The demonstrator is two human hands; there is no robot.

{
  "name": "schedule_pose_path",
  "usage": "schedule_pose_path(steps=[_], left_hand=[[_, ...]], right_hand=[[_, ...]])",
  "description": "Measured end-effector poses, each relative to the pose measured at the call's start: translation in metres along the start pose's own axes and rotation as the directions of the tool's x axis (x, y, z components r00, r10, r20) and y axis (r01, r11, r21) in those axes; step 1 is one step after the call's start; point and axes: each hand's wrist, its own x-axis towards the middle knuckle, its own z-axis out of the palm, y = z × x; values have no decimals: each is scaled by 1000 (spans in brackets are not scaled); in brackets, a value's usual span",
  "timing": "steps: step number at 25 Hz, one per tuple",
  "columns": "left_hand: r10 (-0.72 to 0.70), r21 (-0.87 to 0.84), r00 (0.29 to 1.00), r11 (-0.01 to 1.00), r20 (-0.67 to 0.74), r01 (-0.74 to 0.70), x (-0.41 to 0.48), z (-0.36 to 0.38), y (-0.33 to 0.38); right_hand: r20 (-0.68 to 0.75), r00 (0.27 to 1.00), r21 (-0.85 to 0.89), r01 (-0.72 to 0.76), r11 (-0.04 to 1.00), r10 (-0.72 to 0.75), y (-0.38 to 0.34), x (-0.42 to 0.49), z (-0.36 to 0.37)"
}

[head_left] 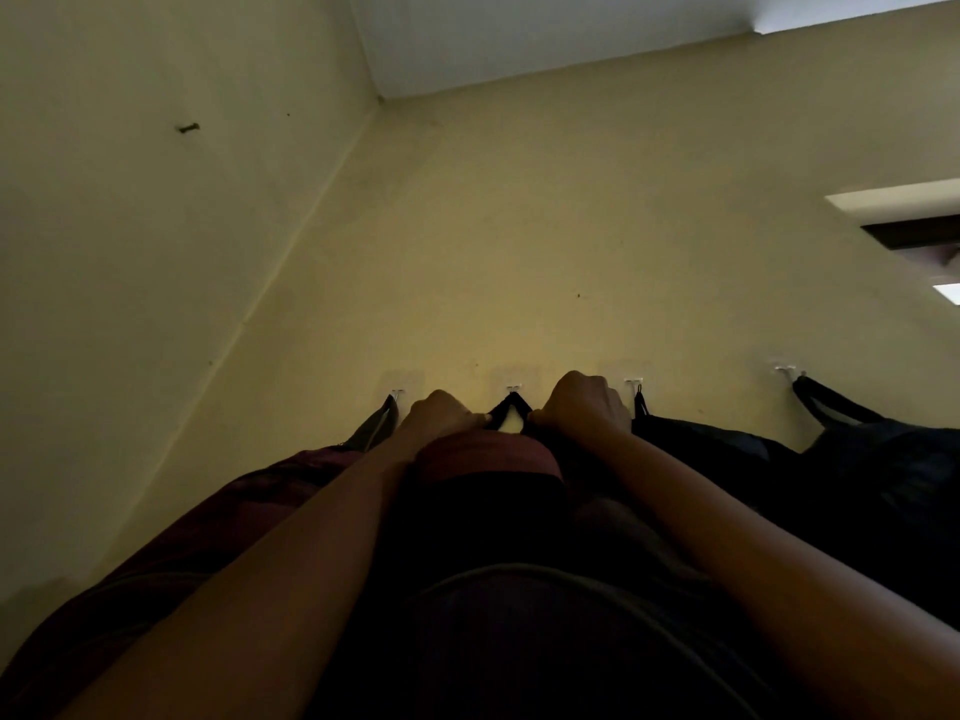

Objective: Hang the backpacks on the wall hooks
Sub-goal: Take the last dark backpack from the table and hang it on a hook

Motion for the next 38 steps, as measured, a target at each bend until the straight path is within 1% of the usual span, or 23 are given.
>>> schedule_pose_path(steps=[4,6,8,11,12,13,14,15,16,18,19,22,24,26,28,30,35,38], left_hand=[[57,50,998,997,27,-58,-22,-7,1],[85,8,996,996,18,-85,-34,-16,5],[66,-9,998,998,-1,-66,-43,-24,8],[9,16,997,1000,77,-10,-59,-35,15],[2,5,996,1000,93,-2,-66,-37,20],[-4,-48,996,999,88,8,-75,-40,26],[-8,-140,997,990,78,19,-88,-43,34],[-25,-222,998,974,61,38,-103,-48,44],[-46,-268,999,962,28,52,-119,-54,55],[-81,-312,996,948,-44,64,-152,-66,74],[-87,-335,995,940,-53,65,-170,-71,83],[-130,-384,991,915,16,126,-235,-91,115],[-162,-439,985,882,59,171,-275,-93,128],[-224,-465,969,850,105,247,-312,-98,148],[-294,-509,941,792,166,337,-351,-101,166],[-328,-527,920,754,216,392,-389,-107,183],[-473,-510,844,676,254,532,-487,-124,218],[-571,-514,784,609,245,604,-551,-135,251]], right_hand=[[-1,999,56,34,998,-34,1,-8,3],[11,1000,102,28,994,-30,3,-8,3],[49,998,143,40,989,-48,7,-10,1],[76,991,214,96,972,-115,7,-23,-11],[68,989,239,114,964,-134,6,-31,-16],[54,989,270,117,956,-136,5,-43,-24],[41,992,322,100,941,-119,5,-57,-32],[37,996,391,64,918,-85,4,-72,-39],[37,998,455,25,890,-47,3,-88,-47],[56,998,541,-49,839,22,3,-123,-69],[64,997,564,-74,822,47,3,-139,-80],[109,986,569,-164,806,124,1,-190,-130],[187,967,575,-250,779,172,1,-225,-154],[289,928,580,-365,729,234,-1,-258,-182],[403,873,594,-479,647,276,-1,-292,-211],[474,827,608,-555,567,302,1,-320,-240],[615,743,619,-662,423,262,15,-397,-300],[700,673,593,-734,330,239,17,-447,-346]])
